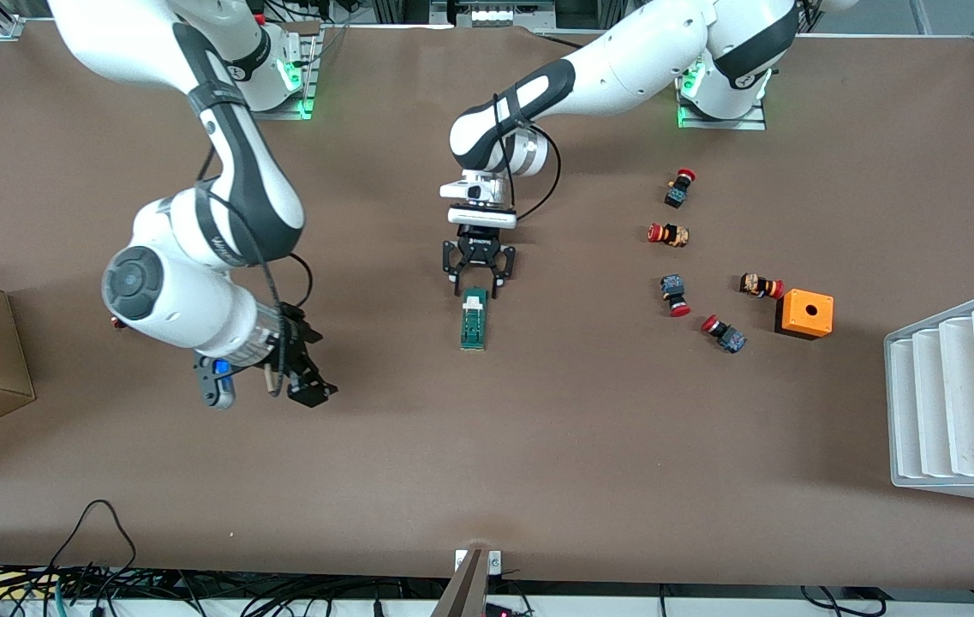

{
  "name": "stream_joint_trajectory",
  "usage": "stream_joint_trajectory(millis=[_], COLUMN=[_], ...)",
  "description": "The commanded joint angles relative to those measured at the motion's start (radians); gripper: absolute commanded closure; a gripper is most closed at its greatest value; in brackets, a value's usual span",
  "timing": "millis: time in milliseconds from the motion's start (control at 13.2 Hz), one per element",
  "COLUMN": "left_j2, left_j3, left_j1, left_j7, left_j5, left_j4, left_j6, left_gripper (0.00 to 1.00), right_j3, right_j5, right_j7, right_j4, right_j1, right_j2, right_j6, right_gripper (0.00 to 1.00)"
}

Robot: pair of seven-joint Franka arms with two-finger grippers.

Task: Close load switch with both arms
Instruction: 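Reach the right gripper down to the white switch handle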

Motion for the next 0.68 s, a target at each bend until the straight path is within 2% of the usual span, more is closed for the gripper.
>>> stream_joint_trajectory(millis=[0,228,379,607], left_j2=[0.015,0.015,0.015,0.017], left_j3=[0.015,0.012,0.014,0.014], left_j1=[-0.018,-0.028,-0.038,-0.045], left_j7=[-0.032,-0.035,-0.044,-0.058], left_j5=[0.028,0.027,0.027,0.027], left_j4=[0.023,0.025,0.025,0.025], left_j6=[-0.012,-0.012,-0.012,-0.012], left_gripper=[0.24,0.4,0.5,0.57], right_j3=[-0.025,-0.076,-0.108,-0.122], right_j5=[0.015,0.016,0.016,0.018], right_j7=[0.076,0.184,0.272,0.359], right_j4=[0.03,0.027,0.016,-0.001], right_j1=[0.056,0.142,0.206,0.259], right_j2=[0.038,0.064,0.093,0.109], right_j6=[0.041,0.059,0.127,0.15], right_gripper=[0.02,0.02,0.02,0.02])
